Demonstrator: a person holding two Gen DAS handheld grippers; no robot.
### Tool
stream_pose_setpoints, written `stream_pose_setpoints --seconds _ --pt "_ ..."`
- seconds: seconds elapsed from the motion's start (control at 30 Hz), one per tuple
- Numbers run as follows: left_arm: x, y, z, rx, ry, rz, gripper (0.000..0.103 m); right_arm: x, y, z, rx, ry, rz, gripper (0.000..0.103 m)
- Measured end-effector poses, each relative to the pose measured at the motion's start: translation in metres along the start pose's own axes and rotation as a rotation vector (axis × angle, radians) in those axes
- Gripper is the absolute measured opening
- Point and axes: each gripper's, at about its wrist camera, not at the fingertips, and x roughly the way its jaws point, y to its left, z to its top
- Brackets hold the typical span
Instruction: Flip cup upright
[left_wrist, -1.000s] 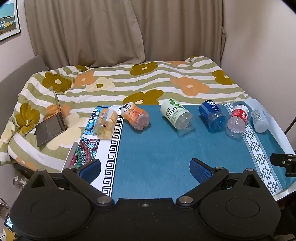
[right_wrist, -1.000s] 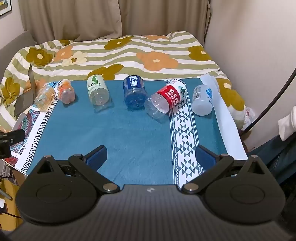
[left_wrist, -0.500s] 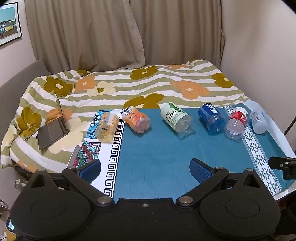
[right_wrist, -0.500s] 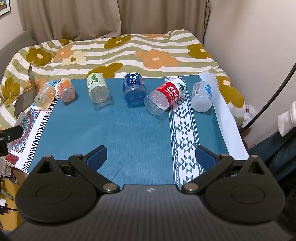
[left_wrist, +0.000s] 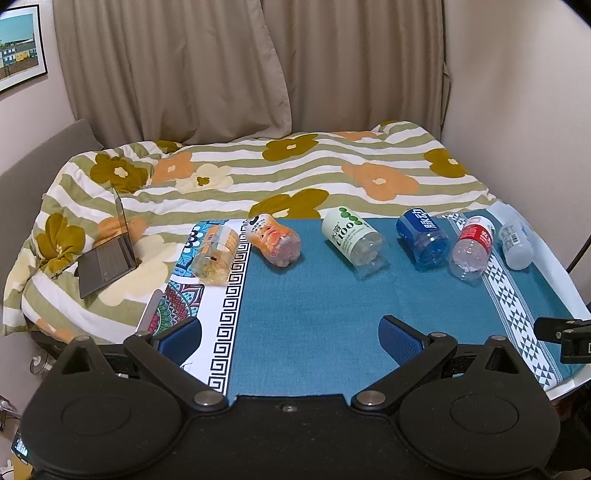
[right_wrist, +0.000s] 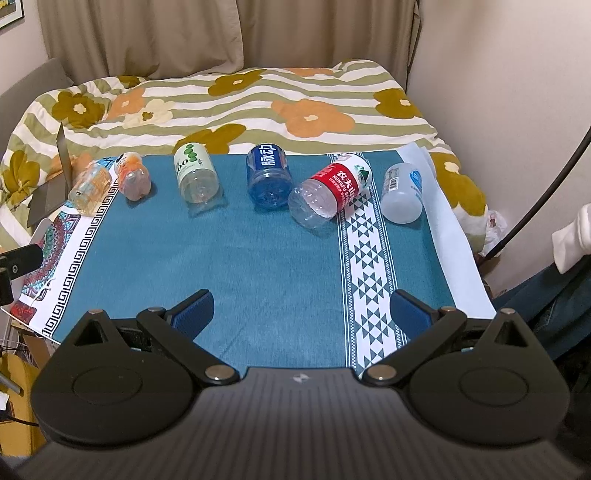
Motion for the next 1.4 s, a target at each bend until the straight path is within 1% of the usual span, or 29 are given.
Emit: stream_pose_setpoints --seconds 1.4 --pt "0.0079 0.0003 0.0012 0.0 0.009 -0.001 0.103 0.0043 0.0013 0.0002 0.001 0.009 -0.004 0.103"
